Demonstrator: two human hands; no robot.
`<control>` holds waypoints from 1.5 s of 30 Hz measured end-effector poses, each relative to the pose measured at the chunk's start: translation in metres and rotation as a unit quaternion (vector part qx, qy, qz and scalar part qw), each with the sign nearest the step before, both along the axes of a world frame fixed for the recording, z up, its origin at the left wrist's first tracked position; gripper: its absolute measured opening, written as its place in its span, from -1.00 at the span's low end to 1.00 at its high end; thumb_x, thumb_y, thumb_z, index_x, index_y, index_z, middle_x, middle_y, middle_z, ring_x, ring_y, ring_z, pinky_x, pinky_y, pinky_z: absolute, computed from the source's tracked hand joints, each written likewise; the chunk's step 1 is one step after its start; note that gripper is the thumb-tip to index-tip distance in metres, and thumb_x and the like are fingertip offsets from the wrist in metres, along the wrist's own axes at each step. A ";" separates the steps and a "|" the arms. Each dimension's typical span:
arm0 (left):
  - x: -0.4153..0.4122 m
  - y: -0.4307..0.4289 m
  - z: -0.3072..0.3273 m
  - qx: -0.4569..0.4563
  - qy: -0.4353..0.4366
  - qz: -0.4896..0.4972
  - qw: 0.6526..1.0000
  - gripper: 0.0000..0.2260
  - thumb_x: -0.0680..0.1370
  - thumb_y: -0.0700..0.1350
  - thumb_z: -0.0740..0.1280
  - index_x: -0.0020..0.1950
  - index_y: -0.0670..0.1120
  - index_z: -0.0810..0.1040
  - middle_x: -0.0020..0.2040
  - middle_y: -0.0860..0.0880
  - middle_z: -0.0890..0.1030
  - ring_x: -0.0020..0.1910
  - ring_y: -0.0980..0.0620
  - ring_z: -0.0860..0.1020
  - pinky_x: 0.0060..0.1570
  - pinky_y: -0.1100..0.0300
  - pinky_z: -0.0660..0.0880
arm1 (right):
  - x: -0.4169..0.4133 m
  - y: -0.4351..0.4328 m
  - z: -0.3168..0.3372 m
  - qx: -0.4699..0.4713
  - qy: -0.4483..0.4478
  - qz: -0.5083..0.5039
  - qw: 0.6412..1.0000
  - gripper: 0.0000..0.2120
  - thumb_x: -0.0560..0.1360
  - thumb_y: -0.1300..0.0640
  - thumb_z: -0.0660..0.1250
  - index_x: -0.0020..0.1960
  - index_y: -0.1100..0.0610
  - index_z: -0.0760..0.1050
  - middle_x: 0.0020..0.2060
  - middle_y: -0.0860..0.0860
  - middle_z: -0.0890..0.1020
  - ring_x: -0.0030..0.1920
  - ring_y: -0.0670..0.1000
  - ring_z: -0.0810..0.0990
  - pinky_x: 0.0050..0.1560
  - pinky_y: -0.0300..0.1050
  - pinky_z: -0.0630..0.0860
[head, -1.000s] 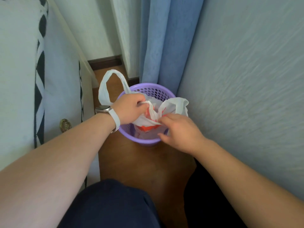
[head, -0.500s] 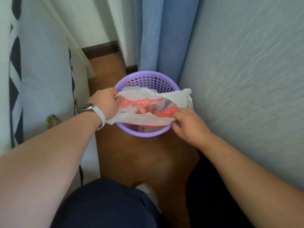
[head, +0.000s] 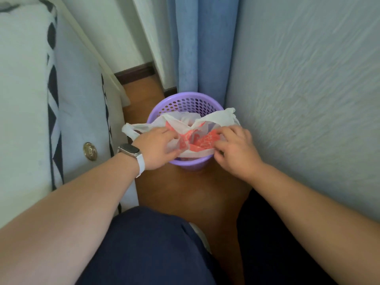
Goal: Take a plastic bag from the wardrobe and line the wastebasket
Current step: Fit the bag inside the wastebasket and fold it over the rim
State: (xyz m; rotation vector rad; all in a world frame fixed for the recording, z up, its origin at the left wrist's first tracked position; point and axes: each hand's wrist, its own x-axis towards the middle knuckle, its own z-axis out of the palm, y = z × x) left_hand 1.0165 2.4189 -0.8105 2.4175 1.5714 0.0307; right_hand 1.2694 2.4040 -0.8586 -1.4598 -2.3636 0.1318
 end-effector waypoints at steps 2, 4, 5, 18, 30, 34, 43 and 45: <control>0.000 -0.007 -0.005 -0.053 0.041 -0.004 0.998 -0.69 0.51 0.15 0.32 0.17 0.03 0.54 0.09 0.01 0.59 0.04 -0.04 0.53 -0.02 0.09 0.47 | -0.003 -0.004 0.000 0.008 -0.012 0.031 0.999 -0.89 0.32 0.08 0.39 -0.16 0.04 0.61 0.10 0.01 0.58 0.20 0.14 0.42 0.23 0.08 0.22; 0.001 -0.010 -0.005 -0.081 0.063 0.008 0.995 -0.78 0.52 0.14 0.31 0.03 0.05 0.58 -0.06 0.06 0.61 -0.11 0.01 0.55 -0.18 0.15 0.45 | -0.003 -0.008 -0.002 -0.014 -0.014 0.061 0.998 -0.85 0.32 0.11 0.40 -0.11 0.04 0.61 0.02 -0.01 0.61 0.20 0.11 0.48 0.34 0.14 0.17; 0.001 -0.012 -0.005 -0.092 0.069 0.013 0.993 -0.80 0.52 0.14 0.31 -0.02 0.04 0.57 -0.12 0.07 0.60 -0.15 0.01 0.55 -0.21 0.14 0.46 | -0.002 -0.010 -0.002 -0.032 -0.011 0.069 0.997 -0.85 0.33 0.13 0.40 -0.10 0.05 0.61 -0.04 -0.01 0.63 0.15 0.11 0.52 0.35 0.16 0.18; 0.007 -0.026 -0.024 -0.066 0.107 -0.005 0.992 -0.87 0.54 0.07 0.27 -0.16 0.06 0.48 -0.24 0.07 0.55 -0.32 0.11 0.47 -0.25 0.15 0.54 | 0.002 -0.007 -0.019 -0.138 -0.061 0.101 0.983 -0.85 0.42 0.10 0.26 -0.16 0.08 0.60 -0.21 0.00 0.55 -0.13 0.12 0.50 -0.10 0.01 0.46; -0.007 -0.017 -0.041 -0.045 0.099 -0.006 0.994 -0.83 0.54 0.04 0.25 0.05 0.04 0.55 -0.11 0.02 0.54 -0.17 -0.03 0.51 -0.24 0.04 0.54 | 0.003 0.002 -0.032 -0.227 -0.099 0.056 0.967 -0.87 0.45 0.03 0.26 -0.17 -0.01 0.59 -0.17 -0.03 0.61 -0.13 0.11 0.56 -0.20 -0.08 0.39; -0.005 -0.018 -0.035 -0.049 0.109 -0.010 0.993 -0.76 0.52 0.18 0.25 0.01 0.04 0.51 -0.12 0.06 0.55 -0.19 0.03 0.51 -0.27 0.12 0.52 | 0.002 -0.002 -0.022 -0.243 -0.072 0.061 0.965 -0.86 0.46 -0.03 0.25 -0.22 -0.02 0.50 -0.20 -0.07 0.55 -0.15 0.08 0.55 -0.26 -0.11 0.37; 0.028 -0.002 -0.030 0.027 -0.071 0.006 0.997 -0.85 0.57 -0.04 0.23 0.04 -0.05 0.54 -0.10 0.02 0.57 -0.14 -0.03 0.51 -0.24 0.08 0.43 | -0.033 0.025 -0.014 -0.097 0.059 0.128 0.985 -0.73 0.45 0.10 0.20 0.07 0.12 0.57 -0.02 0.05 0.61 0.02 0.11 0.52 0.03 0.10 0.50; 0.026 0.005 -0.037 0.017 -0.068 0.018 0.997 -0.83 0.54 -0.05 0.25 0.08 -0.05 0.53 -0.03 -0.01 0.57 -0.07 -0.04 0.51 -0.14 0.05 0.47 | -0.039 0.040 -0.015 -0.096 0.067 0.134 0.984 -0.67 0.44 0.13 0.22 0.17 0.15 0.54 0.09 0.07 0.60 0.08 0.13 0.52 0.10 0.08 0.49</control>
